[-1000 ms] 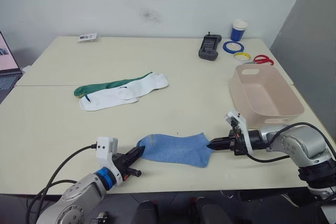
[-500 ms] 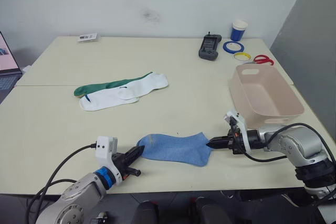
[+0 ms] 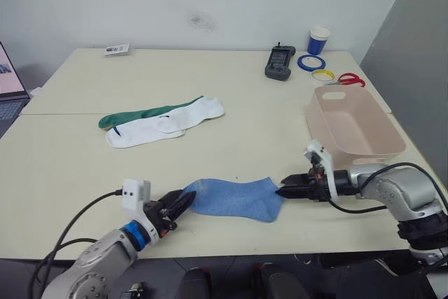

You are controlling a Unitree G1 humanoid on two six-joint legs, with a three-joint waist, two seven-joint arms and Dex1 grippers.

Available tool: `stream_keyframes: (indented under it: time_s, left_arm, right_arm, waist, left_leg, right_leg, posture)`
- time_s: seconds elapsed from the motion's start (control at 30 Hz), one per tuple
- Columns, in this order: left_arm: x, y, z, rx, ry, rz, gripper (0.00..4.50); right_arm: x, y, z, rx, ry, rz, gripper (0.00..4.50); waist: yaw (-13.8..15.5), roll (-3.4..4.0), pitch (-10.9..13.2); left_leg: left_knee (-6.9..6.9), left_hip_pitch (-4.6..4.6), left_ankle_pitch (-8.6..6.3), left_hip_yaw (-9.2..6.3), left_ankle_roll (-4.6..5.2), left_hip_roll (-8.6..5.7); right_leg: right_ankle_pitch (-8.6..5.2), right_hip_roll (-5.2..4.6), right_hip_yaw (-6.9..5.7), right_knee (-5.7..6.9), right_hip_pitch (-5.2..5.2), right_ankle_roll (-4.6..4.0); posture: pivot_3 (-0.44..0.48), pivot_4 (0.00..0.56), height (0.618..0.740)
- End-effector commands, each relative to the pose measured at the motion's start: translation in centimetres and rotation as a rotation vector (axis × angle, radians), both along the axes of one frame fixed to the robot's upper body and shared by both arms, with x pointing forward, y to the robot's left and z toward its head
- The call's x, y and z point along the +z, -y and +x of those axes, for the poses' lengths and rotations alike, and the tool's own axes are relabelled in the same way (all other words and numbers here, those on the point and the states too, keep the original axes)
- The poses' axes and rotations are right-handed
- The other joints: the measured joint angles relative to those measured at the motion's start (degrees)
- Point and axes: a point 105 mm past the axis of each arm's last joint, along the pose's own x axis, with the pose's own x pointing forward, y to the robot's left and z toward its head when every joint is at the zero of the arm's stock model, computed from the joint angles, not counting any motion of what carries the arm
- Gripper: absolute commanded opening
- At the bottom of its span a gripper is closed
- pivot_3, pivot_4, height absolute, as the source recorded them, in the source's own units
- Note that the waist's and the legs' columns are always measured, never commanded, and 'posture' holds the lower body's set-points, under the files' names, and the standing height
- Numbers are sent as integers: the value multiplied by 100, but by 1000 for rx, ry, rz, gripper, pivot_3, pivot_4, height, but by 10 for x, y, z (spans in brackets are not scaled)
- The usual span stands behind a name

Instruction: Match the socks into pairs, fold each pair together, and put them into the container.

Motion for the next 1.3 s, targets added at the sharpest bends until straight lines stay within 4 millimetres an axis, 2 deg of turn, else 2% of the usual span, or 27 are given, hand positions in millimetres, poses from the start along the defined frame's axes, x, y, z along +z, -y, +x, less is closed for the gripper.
stream_keyframes:
  time_s: [0.03,0.13,0.17,0.23,0.3,0.37,0.47,0.5,0.6,0.8,1.07,1.17,1.3]
  left_arm:
    - [44,-10,6,-59,159,38,3873]
    - [59,1,9,-216,246,137,3873]
    - [60,12,10,-326,303,237,3706]
    - [57,30,13,-509,388,374,3234]
    - [51,48,18,-651,451,452,2614]
    - [38,63,20,-785,480,516,1983]
    - [15,73,26,-898,489,629,1051]
    - [9,75,30,-916,478,649,801]
    - [-5,77,38,-932,442,660,42]
    - [-23,60,43,-885,357,671,42]
    - [-17,19,38,-782,264,636,42]
    - [-12,11,34,-763,245,603,42]
    - [6,21,28,-766,287,494,42]
  right_arm:
    - [40,-18,-9,115,212,36,3220]
    - [39,-33,-13,213,376,-29,3220]
    - [36,-43,-13,241,432,-40,3034]
    - [28,-61,-12,292,517,-55,2616]
    - [16,-76,-8,327,602,-93,1948]
    - [5,-88,-8,351,636,-106,1249]
    - [-10,-97,-8,357,631,-105,187]
    - [-16,-99,-9,350,617,-99,0]
    - [-32,-97,-11,351,584,-115,0]
    - [-50,-71,-14,336,552,-178,0]
    - [-56,-26,-22,310,529,-262,0]
    - [-51,-16,-24,308,529,-271,0]
    - [-19,-29,-30,278,509,-92,0]
  waist:
    - [1,-2,1]
    - [1,0,2]
    - [-1,0,2]
    - [2,1,2]
    - [10,3,3]
    - [15,3,4]
    - [14,3,4]
    - [12,2,4]
    - [19,2,4]
    - [13,2,3]
    - [9,4,2]
    - [9,4,1]
    - [12,3,3]
  left_leg:
    - [0,0,0,-3,0,2]
    - [-3,3,0,-11,0,1]
    - [-4,5,0,-6,-1,0]
    - [-5,4,0,-1,-2,-2]
    - [-7,4,0,5,-2,-8]
    - [-7,0,0,10,-3,-8]
    - [-6,-4,0,17,-2,-7]
    - [-6,-3,0,19,-2,-6]
    - [-6,-5,0,17,-2,2]
    - [-5,0,1,12,-1,5]
    - [-6,10,1,10,-2,5]
    - [-6,10,0,10,-2,5]
    - [-6,7,0,11,-2,3]
  right_leg:
    - [0,1,-3,0,0,0]
    - [-1,4,-11,1,1,-2]
    - [-3,4,-8,0,2,-5]
    - [-4,3,-5,-5,1,-7]
    - [-4,5,-3,-5,2,-7]
    - [-3,5,-1,-3,-1,-6]
    - [-3,6,4,-6,-4,-6]
    - [-3,7,5,-6,-4,-6]
    - [-4,7,4,-4,-6,-7]
    - [-5,6,0,2,-2,-8]
    - [-4,0,-4,3,5,-7]
    - [-4,0,-4,4,6,-7]
    - [-5,-5,-4,3,5,-7]
  posture:
    - [0,150,740]
    - [0,150,740]
    - [0,150,740]
    - [0,150,740]
    - [0,150,740]
    - [0,150,740]
    - [0,150,740]
    - [0,150,740]
    - [0,150,740]
    - [0,150,740]
    - [0,150,740]
    - [0,150,740]
    - [0,150,740]
